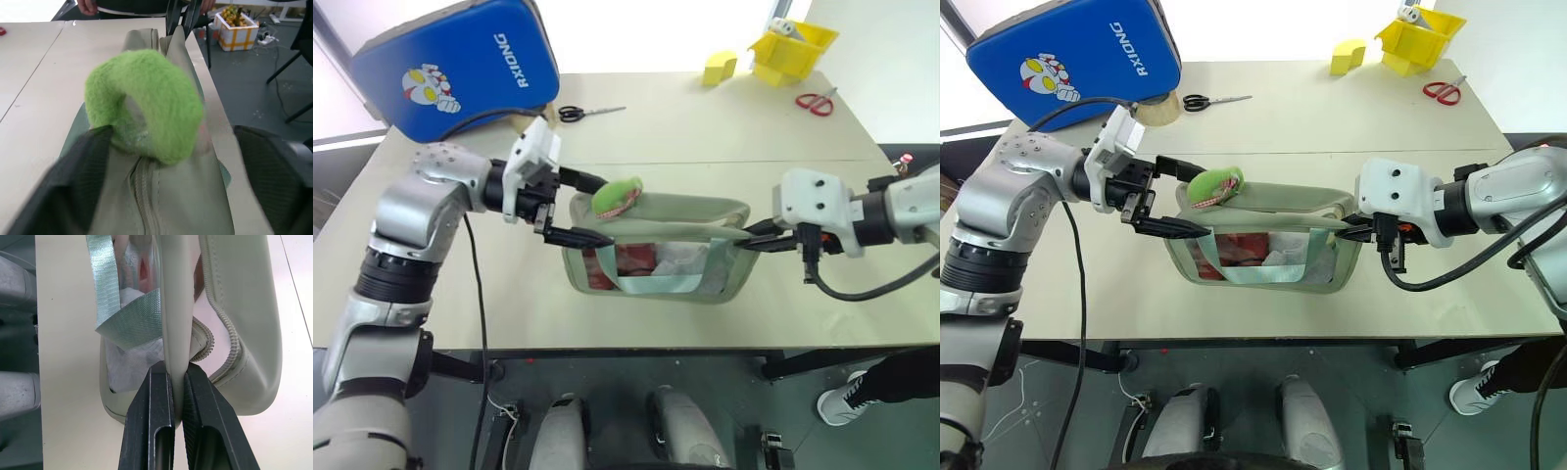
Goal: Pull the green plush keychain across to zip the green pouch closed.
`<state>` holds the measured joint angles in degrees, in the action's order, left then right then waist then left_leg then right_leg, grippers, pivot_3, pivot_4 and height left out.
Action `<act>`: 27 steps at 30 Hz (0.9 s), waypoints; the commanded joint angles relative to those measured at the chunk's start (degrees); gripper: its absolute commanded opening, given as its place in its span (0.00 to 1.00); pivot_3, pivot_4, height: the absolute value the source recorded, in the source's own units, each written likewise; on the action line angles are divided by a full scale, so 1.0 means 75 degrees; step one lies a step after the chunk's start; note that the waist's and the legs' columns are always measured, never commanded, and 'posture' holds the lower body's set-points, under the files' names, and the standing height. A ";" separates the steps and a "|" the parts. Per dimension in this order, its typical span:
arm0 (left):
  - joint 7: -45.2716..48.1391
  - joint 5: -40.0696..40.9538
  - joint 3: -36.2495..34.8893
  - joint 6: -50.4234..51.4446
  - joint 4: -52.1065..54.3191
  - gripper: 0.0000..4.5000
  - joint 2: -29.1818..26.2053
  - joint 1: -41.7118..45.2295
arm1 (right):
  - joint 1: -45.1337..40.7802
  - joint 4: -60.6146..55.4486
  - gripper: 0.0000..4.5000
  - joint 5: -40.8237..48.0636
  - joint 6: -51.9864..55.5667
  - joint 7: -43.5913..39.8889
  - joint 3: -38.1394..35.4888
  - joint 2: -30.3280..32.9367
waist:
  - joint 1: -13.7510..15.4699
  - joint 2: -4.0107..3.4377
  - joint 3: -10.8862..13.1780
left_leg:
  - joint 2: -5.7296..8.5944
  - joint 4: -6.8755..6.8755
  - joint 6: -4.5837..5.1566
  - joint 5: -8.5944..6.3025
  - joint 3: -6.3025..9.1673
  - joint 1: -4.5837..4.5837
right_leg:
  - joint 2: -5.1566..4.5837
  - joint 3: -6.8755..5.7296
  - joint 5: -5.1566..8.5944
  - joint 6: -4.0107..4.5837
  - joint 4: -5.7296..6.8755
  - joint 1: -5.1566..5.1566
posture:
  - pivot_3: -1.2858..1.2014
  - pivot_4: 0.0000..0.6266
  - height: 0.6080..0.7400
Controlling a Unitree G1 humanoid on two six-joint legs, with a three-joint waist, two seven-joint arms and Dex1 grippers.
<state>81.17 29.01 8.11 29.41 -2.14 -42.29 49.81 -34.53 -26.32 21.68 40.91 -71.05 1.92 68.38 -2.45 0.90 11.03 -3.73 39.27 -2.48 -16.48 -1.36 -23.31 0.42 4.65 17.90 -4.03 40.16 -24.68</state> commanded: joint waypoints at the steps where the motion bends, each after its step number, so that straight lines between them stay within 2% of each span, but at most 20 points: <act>1: 0.0147 -0.0070 -0.0491 -0.0335 0.0063 0.98 -0.0377 0.0231 | -0.0013 -0.0189 0.00 0.0081 0.0007 0.0119 -0.0059 -0.0067 | -0.0015 0.0000 0.0000 | 0.0000 0.0000 0.0000 0.0000 0.0000 0.0001 | 0.0000 0.0000 0.0000 0.0000 0.0000 0.0000 | 0.52 0.24 0.98; 7: 0.0327 0.0146 -0.0905 -0.0147 0.0155 0.98 -0.0904 0.0131 | -0.0036 -0.0156 0.00 0.0080 -0.0019 0.0124 -0.0033 -0.0096 | -0.0009 0.0000 0.0000 | -0.0001 0.0000 0.0000 0.0000 -0.0001 0.0001 | 0.0000 0.0000 0.0000 0.0000 0.0000 0.0000 | 0.52 0.24 0.98; 11: 0.0475 0.0333 -0.1080 0.0059 0.0708 0.98 -0.1303 -0.0652 | -0.0036 -0.0139 0.00 0.0076 -0.0028 0.0112 -0.0042 -0.0089 | -0.0029 -0.0002 -0.0001 | -0.0002 -0.0003 0.0000 0.0000 -0.0003 0.0004 | 0.0000 0.0002 0.0000 0.0000 0.0000 0.0000 | 0.52 0.24 0.98; 16: 0.0196 -0.0171 -0.0745 -0.0267 0.1058 0.98 -0.1250 -0.1358 | -0.0084 -0.0104 0.00 0.0066 -0.0032 0.0094 -0.0019 -0.0094 | 0.0002 -0.0002 -0.0001 | -0.0003 0.0000 0.0000 0.0000 -0.0001 0.0004 | 0.0000 -0.0001 0.0000 0.0000 0.0001 0.0002 | 0.52 0.24 0.98; 19: -0.0068 -0.0291 -0.0557 -0.0132 0.1156 0.79 -0.1070 -0.1434 | -0.0121 -0.0082 0.00 0.0060 -0.0032 0.0078 -0.0005 -0.0089 | 0.0013 -0.0002 -0.0001 | -0.0002 0.0000 0.0000 0.0000 -0.0001 0.0003 | -0.0001 -0.0001 0.0000 0.0000 0.0000 0.0004 | 0.52 0.24 0.98; 25: -0.0219 -0.0394 -0.0524 -0.0203 0.1213 0.09 -0.0984 -0.1558 | -0.0081 -0.0116 0.00 0.0062 -0.0014 0.0091 -0.0038 -0.0050 | -0.0007 -0.0002 -0.0001 | -0.0002 -0.0001 0.0000 0.0000 -0.0001 0.0005 | 0.0001 0.0000 0.0000 0.0000 0.0001 0.0003 | 0.52 0.24 0.98; 26: -0.0214 -0.0375 -0.0539 -0.0217 0.1226 0.01 -0.0983 -0.1570 | -0.0070 -0.0125 0.00 0.0072 -0.0009 0.0089 -0.0050 -0.0044 | -0.0003 -0.0002 -0.0001 | -0.0002 -0.0001 0.0000 0.0000 0.0000 0.0004 | 0.0001 0.0000 0.0000 0.0000 0.0000 0.0003 | 0.52 0.24 0.98; 27: -0.0216 -0.0360 -0.0553 -0.0213 0.1233 0.01 -0.0989 -0.1586 | -0.0070 -0.0111 0.00 0.0059 -0.0022 0.0090 -0.0046 -0.0041 | -0.0001 -0.0002 -0.0001 | -0.0002 -0.0001 0.0000 0.0000 -0.0001 0.0004 | 0.0001 0.0000 0.0000 0.0000 0.0000 0.0003 | 0.52 0.24 0.98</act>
<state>79.58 25.99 4.79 28.26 5.65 -49.30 38.10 -34.50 -26.25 21.68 40.90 -70.65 2.22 67.86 -2.45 0.89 11.02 -3.74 39.26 -2.48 -16.49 -1.37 -23.28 0.41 4.65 17.90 -4.03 40.16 -24.66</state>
